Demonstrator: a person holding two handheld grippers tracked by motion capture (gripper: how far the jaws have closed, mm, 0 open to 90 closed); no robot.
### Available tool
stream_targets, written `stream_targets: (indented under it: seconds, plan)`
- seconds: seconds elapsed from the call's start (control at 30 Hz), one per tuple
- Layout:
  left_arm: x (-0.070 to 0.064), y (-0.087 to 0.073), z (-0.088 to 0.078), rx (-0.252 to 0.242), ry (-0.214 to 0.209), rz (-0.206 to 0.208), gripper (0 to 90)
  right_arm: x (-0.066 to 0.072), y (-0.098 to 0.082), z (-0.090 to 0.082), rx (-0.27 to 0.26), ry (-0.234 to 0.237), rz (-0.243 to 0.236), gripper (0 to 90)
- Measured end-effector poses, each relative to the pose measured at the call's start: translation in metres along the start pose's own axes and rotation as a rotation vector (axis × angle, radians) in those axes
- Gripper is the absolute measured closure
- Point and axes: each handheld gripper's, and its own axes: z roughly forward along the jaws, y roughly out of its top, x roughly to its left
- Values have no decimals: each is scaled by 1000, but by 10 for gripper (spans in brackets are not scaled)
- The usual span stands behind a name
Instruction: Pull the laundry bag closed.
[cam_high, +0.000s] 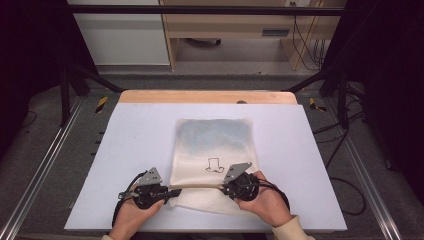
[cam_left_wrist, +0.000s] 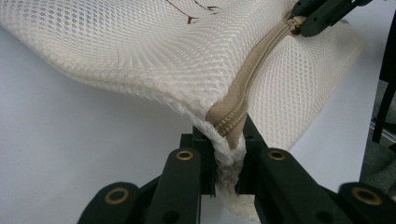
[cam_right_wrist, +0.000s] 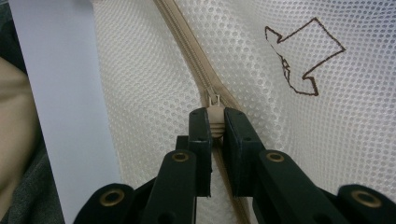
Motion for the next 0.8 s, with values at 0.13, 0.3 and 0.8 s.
stream_targets:
  seconds: [0.13, 0.3, 0.8]
  plan:
    - [0, 1, -1, -2, 3, 5, 820, 0, 0, -1, -3, 1, 3, 822]
    - [-1, 0, -1, 0, 2, 7, 820, 0, -1, -1, 0, -1, -2, 822]
    - [1, -1, -1, -4, 2, -5, 820, -4, -8, -9, -10, -12, 15, 821]
